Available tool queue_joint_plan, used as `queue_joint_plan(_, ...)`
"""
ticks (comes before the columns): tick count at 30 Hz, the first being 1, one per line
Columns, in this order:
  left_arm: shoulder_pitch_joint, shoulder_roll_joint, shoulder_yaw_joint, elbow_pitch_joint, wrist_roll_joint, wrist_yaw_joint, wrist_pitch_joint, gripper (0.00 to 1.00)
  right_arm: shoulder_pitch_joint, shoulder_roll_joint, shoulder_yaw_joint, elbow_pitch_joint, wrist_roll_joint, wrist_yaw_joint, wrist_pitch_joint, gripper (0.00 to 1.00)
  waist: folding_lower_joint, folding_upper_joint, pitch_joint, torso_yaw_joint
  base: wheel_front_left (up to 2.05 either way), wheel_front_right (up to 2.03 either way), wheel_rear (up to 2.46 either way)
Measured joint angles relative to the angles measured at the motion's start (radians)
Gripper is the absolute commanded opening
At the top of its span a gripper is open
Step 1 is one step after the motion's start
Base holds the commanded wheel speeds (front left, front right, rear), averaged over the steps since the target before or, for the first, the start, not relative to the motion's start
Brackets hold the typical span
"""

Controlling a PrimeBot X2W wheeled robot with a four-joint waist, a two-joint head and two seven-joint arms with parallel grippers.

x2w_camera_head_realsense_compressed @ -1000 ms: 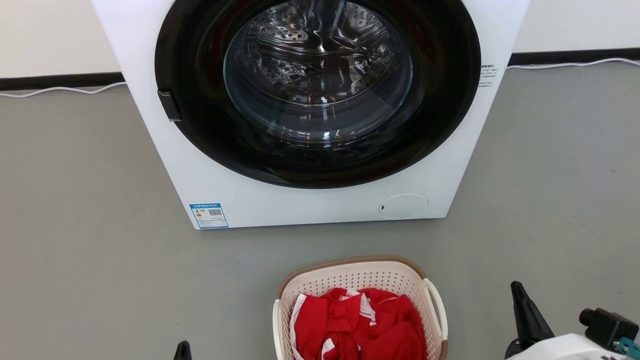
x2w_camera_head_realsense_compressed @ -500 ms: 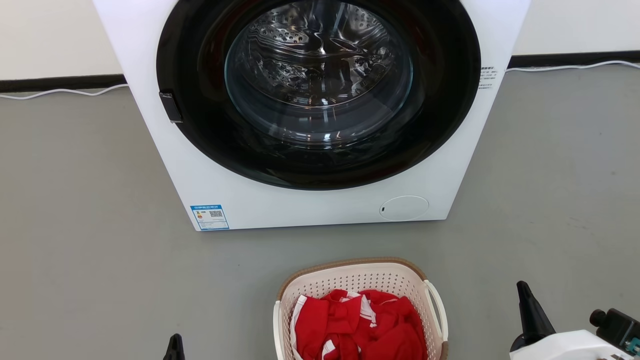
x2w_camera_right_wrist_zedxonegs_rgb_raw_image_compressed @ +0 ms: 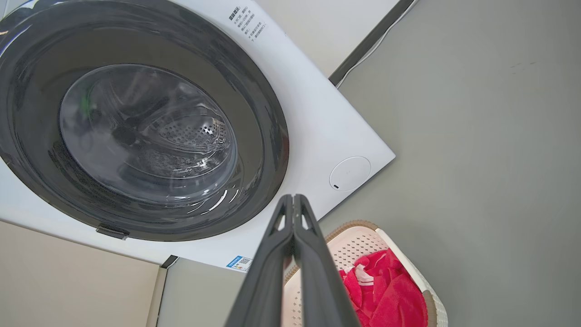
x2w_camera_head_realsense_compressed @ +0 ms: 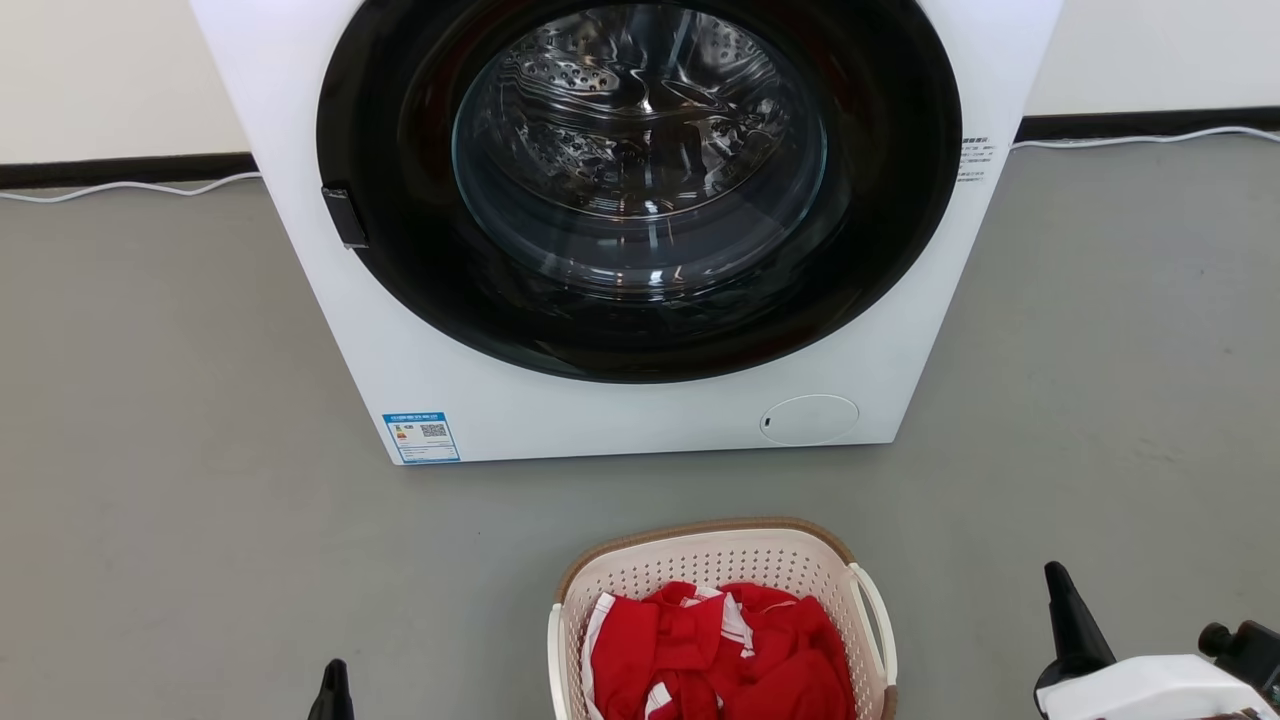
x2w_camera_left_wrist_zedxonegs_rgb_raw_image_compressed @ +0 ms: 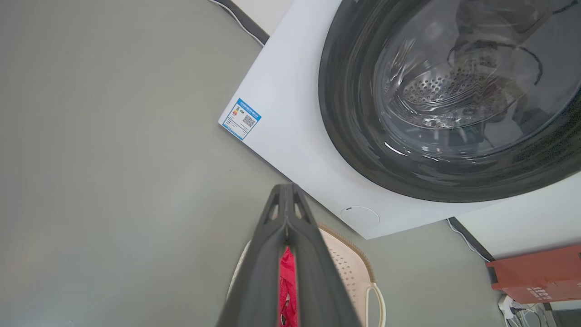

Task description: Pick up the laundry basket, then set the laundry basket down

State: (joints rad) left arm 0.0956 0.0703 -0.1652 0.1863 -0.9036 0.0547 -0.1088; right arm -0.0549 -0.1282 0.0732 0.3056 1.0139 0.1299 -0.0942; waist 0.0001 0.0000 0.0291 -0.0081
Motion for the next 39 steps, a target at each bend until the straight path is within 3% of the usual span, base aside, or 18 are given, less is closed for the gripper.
queue_joint_plan(39, -0.085, 0.002, 0.117, 0.047, -0.446, -0.107, 0.108, 0.0, -0.002, 0.045, -0.111, -0.02, 0.364, -0.002, 0.112, 0.0, 0.0, 0.0, -0.016, 0.005, 0.0, 0.0, 0.0)
